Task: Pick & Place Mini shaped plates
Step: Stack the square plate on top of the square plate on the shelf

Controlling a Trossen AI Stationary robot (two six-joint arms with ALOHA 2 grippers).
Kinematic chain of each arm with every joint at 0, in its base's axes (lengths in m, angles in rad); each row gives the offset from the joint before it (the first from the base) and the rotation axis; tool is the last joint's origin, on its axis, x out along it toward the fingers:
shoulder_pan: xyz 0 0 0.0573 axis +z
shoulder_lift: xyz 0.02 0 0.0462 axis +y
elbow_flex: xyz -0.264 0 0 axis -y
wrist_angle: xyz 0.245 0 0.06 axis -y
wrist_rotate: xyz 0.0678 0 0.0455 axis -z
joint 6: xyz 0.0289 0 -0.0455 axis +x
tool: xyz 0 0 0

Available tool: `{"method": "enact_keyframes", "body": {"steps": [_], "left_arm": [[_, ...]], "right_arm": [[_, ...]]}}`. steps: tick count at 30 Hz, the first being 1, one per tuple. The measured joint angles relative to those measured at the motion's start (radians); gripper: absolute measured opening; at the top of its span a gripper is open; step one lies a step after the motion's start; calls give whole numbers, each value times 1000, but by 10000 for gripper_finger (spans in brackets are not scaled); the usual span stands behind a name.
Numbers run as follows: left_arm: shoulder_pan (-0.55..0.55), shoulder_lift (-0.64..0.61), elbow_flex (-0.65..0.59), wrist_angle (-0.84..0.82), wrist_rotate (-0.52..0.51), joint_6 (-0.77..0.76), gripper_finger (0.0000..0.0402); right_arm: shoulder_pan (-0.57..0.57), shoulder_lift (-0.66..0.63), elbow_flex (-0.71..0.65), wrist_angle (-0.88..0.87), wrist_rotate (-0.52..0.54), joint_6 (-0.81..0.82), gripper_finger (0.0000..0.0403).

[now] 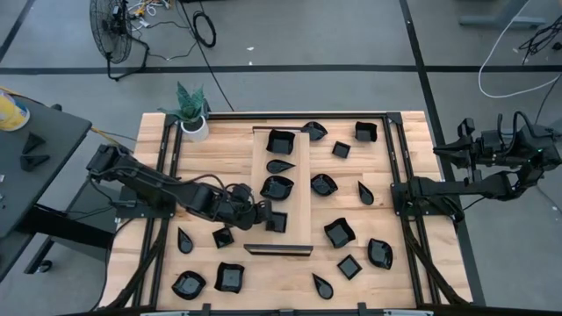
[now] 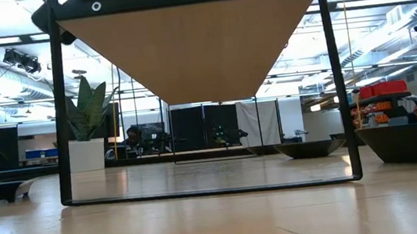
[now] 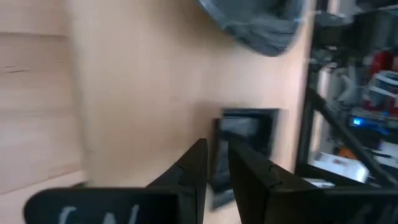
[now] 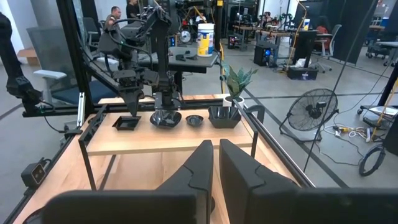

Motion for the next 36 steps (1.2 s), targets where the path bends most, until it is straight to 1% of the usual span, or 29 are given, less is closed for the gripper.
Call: {"method": "enact_keyframes", "body": {"steps": [6, 12, 14, 15, 16, 18, 23, 28, 29, 31, 36], "left_arm": [[0, -36, 0, -71, -9, 1, 69], [-2, -62, 1, -89, -21, 39, 69], [-3, -87, -1, -146, -31, 46, 69], [-3, -94, 0, -146, -36, 49, 69], [-3, -105, 1, -160, -43, 50, 69], [-7, -138, -2, -239, -72, 58, 69], [-12, -211, 0, -332, -163, 75, 69], [-24, -259, 0, -460, -200, 87, 69], [-29, -266, -1, -499, -200, 105, 69], [-32, -278, 0, -514, -199, 168, 69], [-47, -282, 0, -572, -161, 372, 69]], "right_arm": [[0, 0, 0, 1, 0, 0, 34], [0, 0, 0, 0, 0, 0, 34], [0, 0, 0, 0, 0, 0, 34], [0, 0, 0, 0, 0, 0, 34], [0, 0, 0, 0, 0, 0, 34], [0, 0, 0, 1, 0, 0, 34], [0, 1, 0, 0, 0, 0, 34], [0, 0, 0, -1, 0, 0, 34], [0, 0, 0, 1, 0, 0, 34], [0, 0, 0, -1, 0, 0, 34], [0, 0, 0, 1, 0, 0, 34]]}}
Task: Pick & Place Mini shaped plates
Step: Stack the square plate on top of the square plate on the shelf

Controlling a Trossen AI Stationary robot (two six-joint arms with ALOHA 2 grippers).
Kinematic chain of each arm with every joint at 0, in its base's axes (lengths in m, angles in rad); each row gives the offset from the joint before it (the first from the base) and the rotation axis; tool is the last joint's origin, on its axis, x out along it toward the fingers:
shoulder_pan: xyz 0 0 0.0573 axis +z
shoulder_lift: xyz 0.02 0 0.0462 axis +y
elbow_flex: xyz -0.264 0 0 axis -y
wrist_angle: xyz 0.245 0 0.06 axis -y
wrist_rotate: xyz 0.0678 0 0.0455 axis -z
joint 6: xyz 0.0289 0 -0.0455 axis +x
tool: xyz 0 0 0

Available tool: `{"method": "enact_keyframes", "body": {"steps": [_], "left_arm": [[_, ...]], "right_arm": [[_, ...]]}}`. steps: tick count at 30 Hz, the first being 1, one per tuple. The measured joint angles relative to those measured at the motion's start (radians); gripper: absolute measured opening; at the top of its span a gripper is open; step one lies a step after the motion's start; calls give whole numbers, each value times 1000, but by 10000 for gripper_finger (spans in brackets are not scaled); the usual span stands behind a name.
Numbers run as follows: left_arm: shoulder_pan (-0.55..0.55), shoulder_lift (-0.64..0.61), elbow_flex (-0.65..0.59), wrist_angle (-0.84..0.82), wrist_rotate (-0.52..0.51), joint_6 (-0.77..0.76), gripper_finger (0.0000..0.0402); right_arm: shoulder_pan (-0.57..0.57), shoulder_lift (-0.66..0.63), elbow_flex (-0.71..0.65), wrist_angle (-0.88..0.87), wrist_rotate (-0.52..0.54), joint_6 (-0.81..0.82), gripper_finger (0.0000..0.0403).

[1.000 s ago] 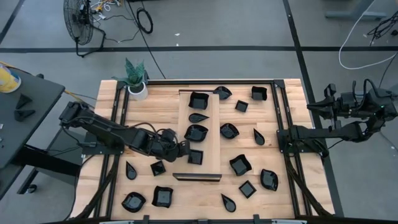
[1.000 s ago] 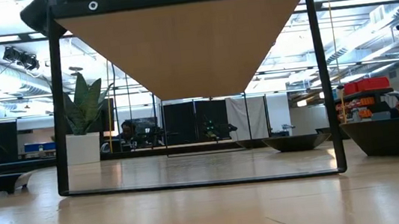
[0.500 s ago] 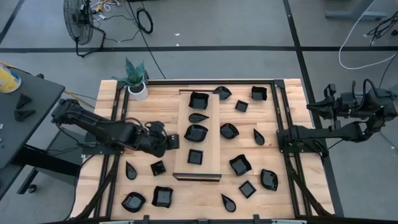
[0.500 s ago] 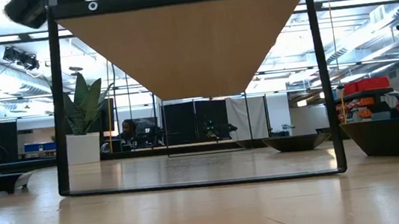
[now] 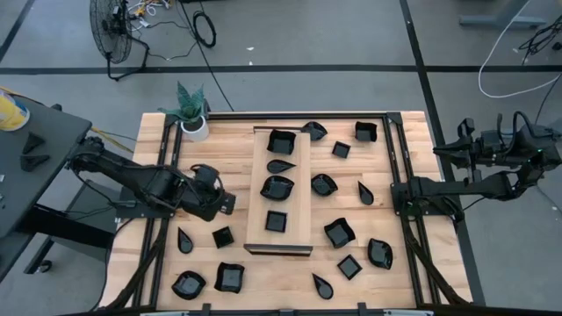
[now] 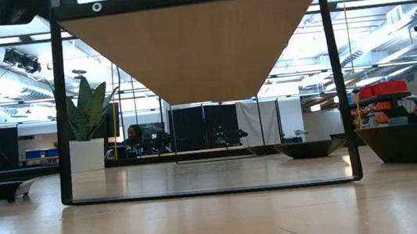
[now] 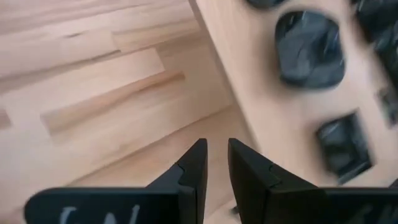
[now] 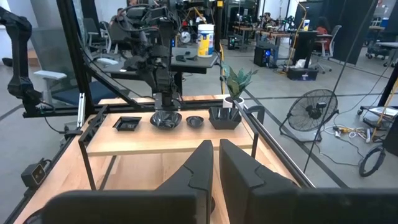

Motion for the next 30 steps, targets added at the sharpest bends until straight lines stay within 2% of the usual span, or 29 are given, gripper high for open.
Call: {"method": "enact_keyframes", "body": {"steps": [4, 7, 13, 23, 30], "left_arm": [[0, 1, 0, -25, 47, 164, 69], [0, 4, -20, -19, 58, 226, 69], [1, 4, -128, -9, 97, 218, 69], [-5, 5, -358, 191, 295, 220, 69], [-11, 5, -442, 276, 333, 224, 69]], "right_arm": [[0, 0, 0, 0, 0, 0, 34], [0, 0, 0, 0, 0, 0, 34], [0, 0, 0, -1, 0, 0, 34], [0, 0, 0, -1, 0, 0, 34], [0, 0, 0, -1, 0, 0, 34]]}}
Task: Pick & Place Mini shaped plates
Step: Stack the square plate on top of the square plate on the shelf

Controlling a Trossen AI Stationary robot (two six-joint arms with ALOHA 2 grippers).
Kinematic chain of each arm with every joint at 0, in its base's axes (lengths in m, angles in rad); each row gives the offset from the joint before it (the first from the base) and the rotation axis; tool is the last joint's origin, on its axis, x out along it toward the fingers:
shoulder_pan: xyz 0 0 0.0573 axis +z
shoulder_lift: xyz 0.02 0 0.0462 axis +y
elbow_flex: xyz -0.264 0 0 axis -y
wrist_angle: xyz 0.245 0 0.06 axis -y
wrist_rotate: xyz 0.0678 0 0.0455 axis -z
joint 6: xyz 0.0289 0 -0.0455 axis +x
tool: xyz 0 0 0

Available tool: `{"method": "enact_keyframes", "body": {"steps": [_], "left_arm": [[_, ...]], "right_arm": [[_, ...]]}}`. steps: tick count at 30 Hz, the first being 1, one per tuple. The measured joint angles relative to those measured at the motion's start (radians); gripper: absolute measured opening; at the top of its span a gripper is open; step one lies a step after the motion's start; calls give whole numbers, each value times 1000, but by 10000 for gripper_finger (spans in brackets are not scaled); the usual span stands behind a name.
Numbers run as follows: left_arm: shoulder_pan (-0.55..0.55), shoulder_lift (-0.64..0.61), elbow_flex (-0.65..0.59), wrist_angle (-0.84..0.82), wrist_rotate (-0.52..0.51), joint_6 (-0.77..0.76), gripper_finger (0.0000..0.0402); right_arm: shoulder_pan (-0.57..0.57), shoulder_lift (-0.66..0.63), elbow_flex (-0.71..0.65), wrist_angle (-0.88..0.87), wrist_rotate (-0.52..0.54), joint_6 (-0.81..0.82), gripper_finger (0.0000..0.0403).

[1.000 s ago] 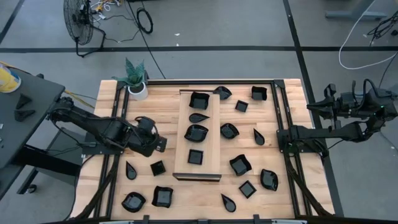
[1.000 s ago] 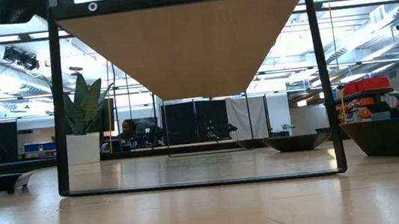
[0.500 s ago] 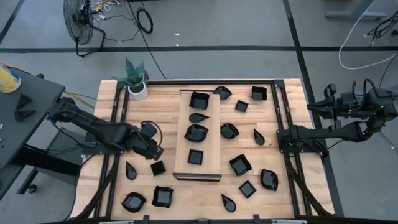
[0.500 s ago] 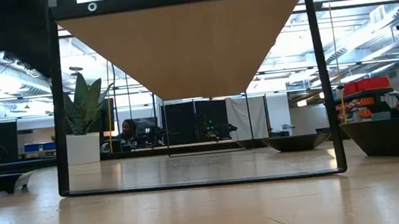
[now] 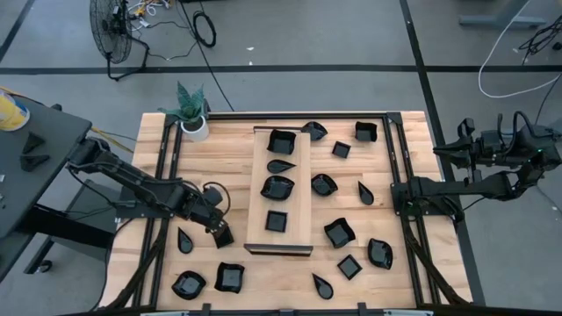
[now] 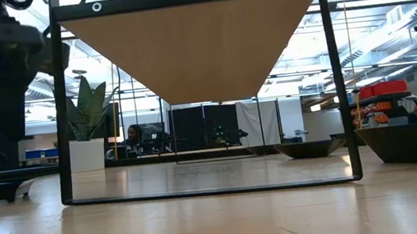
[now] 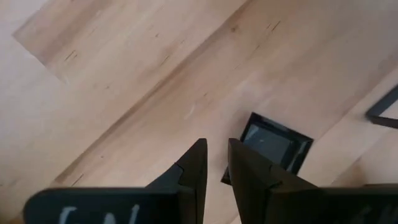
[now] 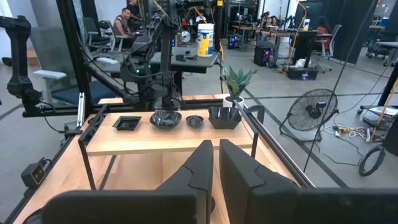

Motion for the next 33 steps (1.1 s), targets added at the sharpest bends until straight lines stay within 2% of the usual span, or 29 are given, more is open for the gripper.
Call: {"method": "enact_keyframes", "body": {"steps": [7, 18, 28, 33], "left_arm": [[0, 0, -15, 25, -17, 162, 69], [1, 0, -14, 170, -66, 465, 69], [1, 0, -14, 174, -66, 469, 70], [0, 0, -14, 174, -63, 423, 102]], "right_arm": [[0, 0, 0, 0, 0, 0, 34], [0, 0, 0, 0, 0, 0, 34], [0, 0, 0, 0, 0, 0, 34], [0, 0, 0, 0, 0, 0, 34]]}}
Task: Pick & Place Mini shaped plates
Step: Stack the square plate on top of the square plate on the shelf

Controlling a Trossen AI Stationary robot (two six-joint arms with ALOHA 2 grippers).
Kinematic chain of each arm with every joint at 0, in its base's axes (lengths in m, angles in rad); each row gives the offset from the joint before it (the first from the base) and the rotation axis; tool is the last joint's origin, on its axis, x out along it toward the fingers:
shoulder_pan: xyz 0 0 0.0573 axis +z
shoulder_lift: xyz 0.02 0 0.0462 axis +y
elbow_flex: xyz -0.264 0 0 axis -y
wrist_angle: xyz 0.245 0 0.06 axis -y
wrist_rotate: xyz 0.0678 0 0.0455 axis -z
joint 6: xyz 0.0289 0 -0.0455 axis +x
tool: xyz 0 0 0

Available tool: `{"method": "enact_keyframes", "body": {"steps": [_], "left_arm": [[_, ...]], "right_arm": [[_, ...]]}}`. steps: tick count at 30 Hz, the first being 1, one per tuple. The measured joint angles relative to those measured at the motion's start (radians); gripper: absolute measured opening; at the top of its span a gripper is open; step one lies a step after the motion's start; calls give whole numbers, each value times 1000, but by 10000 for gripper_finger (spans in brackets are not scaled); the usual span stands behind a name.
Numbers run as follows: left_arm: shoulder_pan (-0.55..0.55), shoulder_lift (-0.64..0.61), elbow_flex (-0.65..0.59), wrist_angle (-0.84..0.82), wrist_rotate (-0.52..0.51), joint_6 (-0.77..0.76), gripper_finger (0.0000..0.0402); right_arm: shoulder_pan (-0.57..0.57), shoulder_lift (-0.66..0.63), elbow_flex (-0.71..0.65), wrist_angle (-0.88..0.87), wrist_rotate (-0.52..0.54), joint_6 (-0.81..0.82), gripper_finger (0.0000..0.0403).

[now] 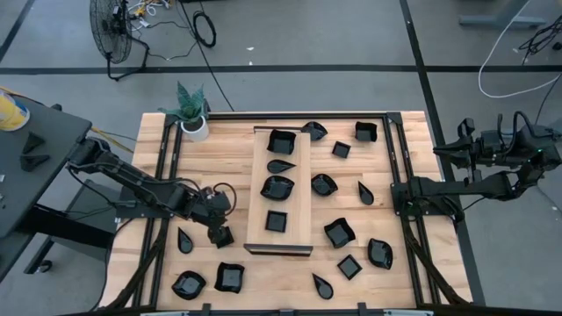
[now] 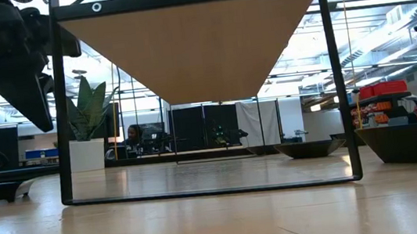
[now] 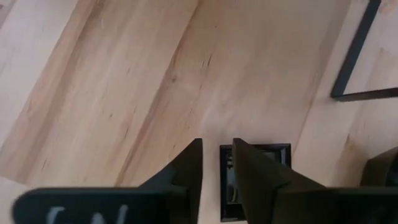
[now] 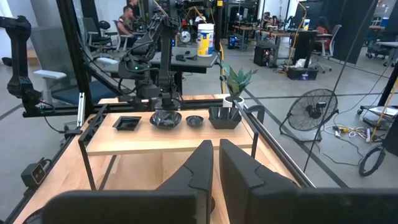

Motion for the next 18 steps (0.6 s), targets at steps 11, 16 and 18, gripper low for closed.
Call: {"method": "enact_keyframes", "body": {"steps": [11, 16, 18], "left_arm": [[-7, 0, 0, -6, 69, -25, 219], [-30, 0, 0, -10, 69, -24, 227], [-41, 0, 0, -15, 69, -24, 225]], "right_arm": [[0, 0, 0, 0, 0, 0, 34], [0, 0, 0, 0, 0, 0, 34], [0, 0, 0, 0, 0, 0, 34]]}}
